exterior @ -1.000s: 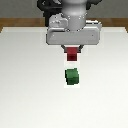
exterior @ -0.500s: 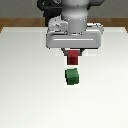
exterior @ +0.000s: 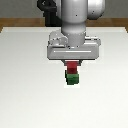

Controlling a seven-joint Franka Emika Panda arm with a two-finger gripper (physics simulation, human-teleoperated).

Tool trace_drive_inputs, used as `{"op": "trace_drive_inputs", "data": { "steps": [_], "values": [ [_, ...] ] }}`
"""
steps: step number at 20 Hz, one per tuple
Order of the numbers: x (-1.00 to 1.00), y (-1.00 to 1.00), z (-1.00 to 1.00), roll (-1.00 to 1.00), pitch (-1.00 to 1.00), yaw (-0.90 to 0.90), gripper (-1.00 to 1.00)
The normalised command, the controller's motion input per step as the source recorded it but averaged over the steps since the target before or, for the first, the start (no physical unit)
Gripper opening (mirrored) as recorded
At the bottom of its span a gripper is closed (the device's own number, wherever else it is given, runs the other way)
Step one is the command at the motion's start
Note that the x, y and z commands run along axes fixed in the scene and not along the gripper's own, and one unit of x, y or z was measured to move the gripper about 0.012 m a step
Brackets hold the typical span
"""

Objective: Place the red cube on top of the green cube.

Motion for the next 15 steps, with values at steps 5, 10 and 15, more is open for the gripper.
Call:
{"op": "trace_drive_inputs", "data": {
  "steps": [5, 10, 15],
  "values": [
    [0.0, 0.0, 0.0, 0.0, 0.0, 0.0, 1.0],
    [0.0, 0.0, 0.0, 0.0, 0.0, 0.0, 1.0],
    [0.0, 0.0, 0.0, 0.0, 0.0, 0.0, 1.0]
  ]
}}
